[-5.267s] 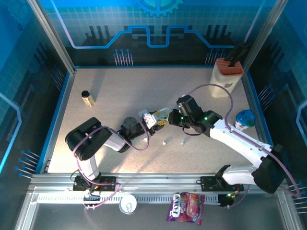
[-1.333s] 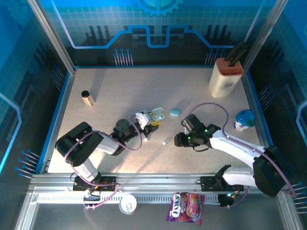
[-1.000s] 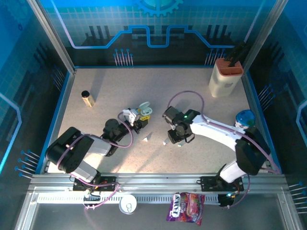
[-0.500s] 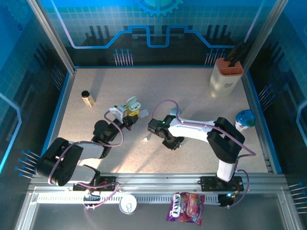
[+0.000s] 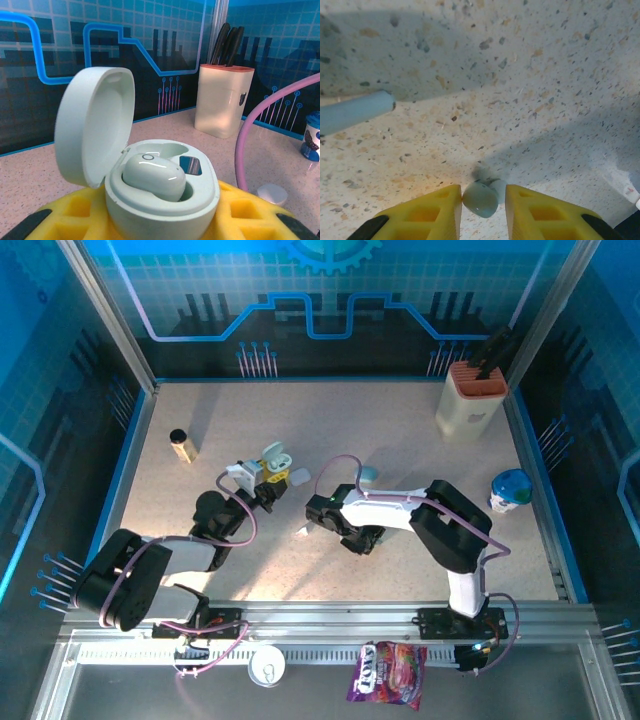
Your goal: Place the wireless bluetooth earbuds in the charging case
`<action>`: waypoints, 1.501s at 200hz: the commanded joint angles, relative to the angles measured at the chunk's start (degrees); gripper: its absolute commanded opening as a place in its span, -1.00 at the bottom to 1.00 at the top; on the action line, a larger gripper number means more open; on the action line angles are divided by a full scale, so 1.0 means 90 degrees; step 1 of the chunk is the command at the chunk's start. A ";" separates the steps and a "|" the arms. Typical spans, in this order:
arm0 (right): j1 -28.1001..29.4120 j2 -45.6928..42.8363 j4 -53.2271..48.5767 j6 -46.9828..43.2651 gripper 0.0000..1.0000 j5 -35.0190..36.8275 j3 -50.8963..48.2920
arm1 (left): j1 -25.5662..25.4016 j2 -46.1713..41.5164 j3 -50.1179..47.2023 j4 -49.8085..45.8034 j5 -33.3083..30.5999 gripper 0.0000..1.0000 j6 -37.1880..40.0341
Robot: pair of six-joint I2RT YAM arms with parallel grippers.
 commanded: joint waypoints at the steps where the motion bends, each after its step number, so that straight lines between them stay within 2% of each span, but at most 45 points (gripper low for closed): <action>1: 0.0106 0.0128 -0.0208 -0.0050 -0.43 0.0092 0.0170 | 0.0051 -0.0143 -0.0078 0.0065 0.0020 -0.33 -0.0033; 95: 0.0107 0.0403 -0.0373 -0.0154 -0.43 0.0125 0.0195 | 0.0065 -0.0081 -0.0062 0.0092 0.0083 -0.33 -0.0041; 146: 0.0085 0.0336 -0.0390 0.0010 -0.61 0.0204 0.0209 | 0.0067 -0.0134 -0.0078 0.0030 0.0198 -0.33 0.0000; 184: -0.0051 -0.0098 -0.0256 0.0062 -0.66 0.0125 0.0160 | 0.0065 -0.0148 -0.0029 -0.0260 0.0689 -0.33 0.0195; 242: -0.0647 -0.1438 0.0335 -0.0082 -0.65 -0.0829 -0.0146 | 0.0057 -0.0095 0.0066 -0.0578 0.1381 -0.32 0.0421; 259: -0.0846 -0.1849 0.0436 -0.0141 -0.64 -0.1267 -0.0159 | 0.0063 -0.0033 0.0185 -0.0744 0.1841 -0.39 0.0419; 300: -0.1211 -0.2799 0.0711 -0.0311 -0.63 -0.2571 -0.0022 | 0.0030 0.0238 0.0481 -0.0847 0.2651 -0.34 0.0246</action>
